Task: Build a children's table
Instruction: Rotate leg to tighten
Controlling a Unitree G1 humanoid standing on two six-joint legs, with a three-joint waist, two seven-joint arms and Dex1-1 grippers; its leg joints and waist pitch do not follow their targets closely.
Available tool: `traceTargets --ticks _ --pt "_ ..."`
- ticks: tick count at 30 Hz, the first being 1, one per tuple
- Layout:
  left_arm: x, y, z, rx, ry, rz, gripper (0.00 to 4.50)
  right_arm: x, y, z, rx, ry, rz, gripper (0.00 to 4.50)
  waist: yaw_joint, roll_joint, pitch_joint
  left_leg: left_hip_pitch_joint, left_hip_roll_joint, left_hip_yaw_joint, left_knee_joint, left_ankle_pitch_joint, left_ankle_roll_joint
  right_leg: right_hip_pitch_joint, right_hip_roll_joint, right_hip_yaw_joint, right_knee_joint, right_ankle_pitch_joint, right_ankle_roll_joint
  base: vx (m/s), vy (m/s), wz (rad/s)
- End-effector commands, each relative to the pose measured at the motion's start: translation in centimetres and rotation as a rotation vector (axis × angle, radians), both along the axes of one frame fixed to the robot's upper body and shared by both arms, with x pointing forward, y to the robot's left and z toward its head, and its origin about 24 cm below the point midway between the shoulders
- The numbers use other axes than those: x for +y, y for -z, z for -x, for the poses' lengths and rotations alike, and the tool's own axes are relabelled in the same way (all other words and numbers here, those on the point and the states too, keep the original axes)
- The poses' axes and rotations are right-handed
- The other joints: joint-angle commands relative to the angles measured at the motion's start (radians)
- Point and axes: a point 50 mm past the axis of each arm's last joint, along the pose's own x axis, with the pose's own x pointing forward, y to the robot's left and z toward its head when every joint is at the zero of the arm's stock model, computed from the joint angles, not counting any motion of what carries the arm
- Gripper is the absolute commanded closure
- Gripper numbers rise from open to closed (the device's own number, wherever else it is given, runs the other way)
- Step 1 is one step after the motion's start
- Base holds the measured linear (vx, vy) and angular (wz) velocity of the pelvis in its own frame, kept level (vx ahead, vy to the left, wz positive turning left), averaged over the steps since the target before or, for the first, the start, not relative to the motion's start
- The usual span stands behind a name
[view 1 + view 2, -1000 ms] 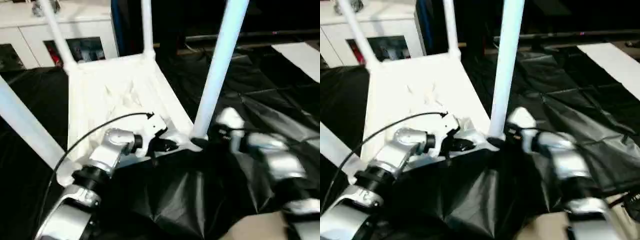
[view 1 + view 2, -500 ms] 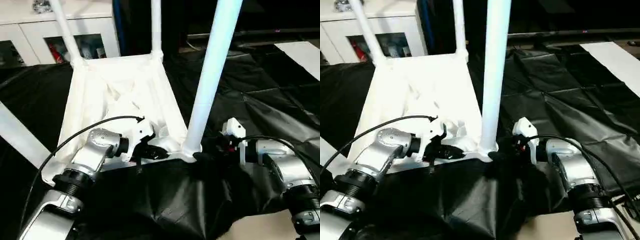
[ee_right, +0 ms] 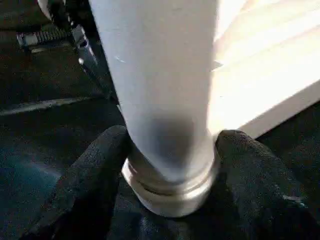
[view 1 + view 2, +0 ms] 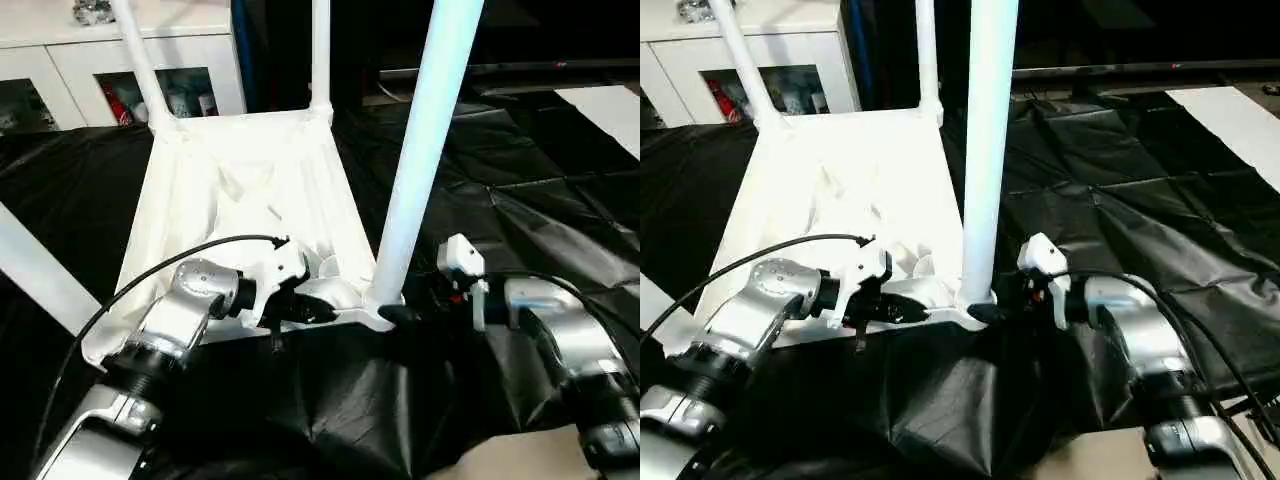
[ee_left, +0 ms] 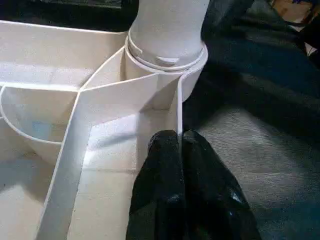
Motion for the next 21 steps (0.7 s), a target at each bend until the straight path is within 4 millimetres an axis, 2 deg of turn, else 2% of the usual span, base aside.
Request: traceTargets --ticks 1,4,5,8,9,11,12,13,14,16,17,18,19,21 --pt "-0.4 -1.0 0.5 -0.018 0.062 0.028 4.5 -1.7 -1.5 0.1 -0.042 0.064 -0.034 1.34 0.0 -0.004 -0.079 0.03 0.086 -0.041 -0.061 -0.126 0.099 0.049 -0.089 0.051 -0.061 -0.092 -0.235 0.0 0.0 0.0" --pt "-0.1 -0.9 1.0 -0.018 0.078 0.025 4.5 -2.8 -2.2 0.6 -0.048 0.105 -0.076 1.34 -0.003 -0.007 -0.078 0.031 0.086 -0.041 -0.062 -0.152 0.091 0.05 -0.088 0.051 -0.065 -0.123 -0.228 0.0 0.0 0.0" --pt "0.0 -0.9 1.3 -0.022 0.075 0.026 4.5 -3.3 -2.4 0.8 -0.054 0.137 -0.095 1.34 -0.005 -0.001 -0.076 0.032 0.085 -0.04 -0.063 -0.165 0.085 0.048 -0.087 0.052 -0.07 -0.139 -0.226 0.0 0.0 0.0" --pt "0.0 -1.3 2.3 -0.031 0.063 0.042 4.5 -4.0 -2.7 0.8 -0.07 0.272 -0.123 1.34 -0.009 0.002 -0.075 0.035 0.085 -0.041 -0.066 -0.191 0.062 0.047 -0.088 0.052 -0.074 -0.178 -0.223 0.0 0.0 0.0" --pt "0.0 -1.4 2.6 -0.033 0.063 0.044 4.5 -4.0 -2.6 0.6 -0.065 0.328 -0.133 1.34 -0.011 -0.001 -0.074 0.035 0.084 -0.042 -0.068 -0.193 0.058 0.045 -0.085 0.051 -0.075 -0.183 -0.221 0.0 0.0 0.0" --pt "0.1 -1.5 2.9 -0.035 0.064 0.046 4.5 -4.0 -2.5 0.4 -0.059 0.373 -0.141 1.34 -0.014 0.0 -0.076 0.035 0.084 -0.043 -0.068 -0.176 0.054 0.046 -0.085 0.053 -0.07 -0.166 -0.224 0.0 0.0 0.0" --pt "0.3 -1.6 3.2 -0.041 0.001 0.042 4.5 -3.9 -2.2 0.0 -0.068 0.488 -0.139 1.34 -0.015 0.001 -0.075 0.035 0.08 -0.04 -0.067 -0.186 0.052 0.043 -0.083 0.051 -0.074 -0.183 -0.221 0.0 0.0 0.0" --pt "0.3 -1.6 3.2 -0.041 0.001 0.042 4.5 -3.9 -2.2 0.0 -0.068 0.488 -0.139 1.34 -0.018 0.002 -0.075 0.036 0.084 -0.042 -0.068 -0.185 0.043 0.043 -0.085 0.053 -0.071 -0.179 -0.221 0.0 0.0 0.0" --pt "0.5 -1.8 3.3 -0.042 -0.057 0.057 4.5 -4.0 -1.8 -0.4 -0.074 0.594 -0.133 1.34 -0.024 0.001 -0.074 0.035 0.079 -0.042 -0.068 -0.196 0.035 0.042 -0.084 0.053 -0.074 -0.196 -0.218 0.0 0.0 0.0" --pt "0.6 -2.0 3.4 -0.042 -0.087 0.075 4.5 -3.9 -1.5 -0.6 -0.073 0.656 -0.13 1.34 -0.028 0.001 -0.073 0.036 0.077 -0.042 -0.069 -0.192 0.026 0.041 -0.084 0.053 -0.075 -0.207 -0.212 0.0 0.0 0.0" --pt "0.7 -2.3 3.5 -0.051 -0.118 0.091 4.23 -3.6 -1.2 -0.7 -0.069 0.698 -0.134 1.28 -0.03 0.0 -0.074 0.035 0.079 -0.042 -0.07 -0.191 0.022 0.042 -0.083 0.053 -0.074 -0.203 -0.21 0.0 0.0 0.0" --pt "0.8 -2.3 3.6 -0.052 -0.125 0.094 4.23 -3.5 -1.2 -0.7 -0.068 0.706 -0.134 1.28 -0.034 0.001 -0.074 0.035 0.078 -0.043 -0.07 -0.191 0.021 0.042 -0.081 0.053 -0.072 -0.198 -0.207 0.0 0.0 0.0" --pt "1.3 -2.4 4.1 -0.046 -0.156 0.091 4.06 -2.9 -0.8 -0.5 -0.072 0.75 -0.127 1.27 -0.039 -0.006 -0.073 0.03 0.077 -0.043 -0.072 -0.179 0.025 0.046 -0.082 0.053 -0.069 -0.185 -0.206 0.0 0.0 0.0" --pt "1.6 -2.5 4.5 -0.038 -0.18 0.094 3.92 -2.4 -0.7 -0.3 -0.074 0.784 -0.136 1.27 -0.044 -0.004 -0.072 0.032 0.075 -0.041 -0.07 -0.183 0.031 0.044 -0.082 0.054 -0.072 -0.187 -0.202 0.0 0.0 0.0"
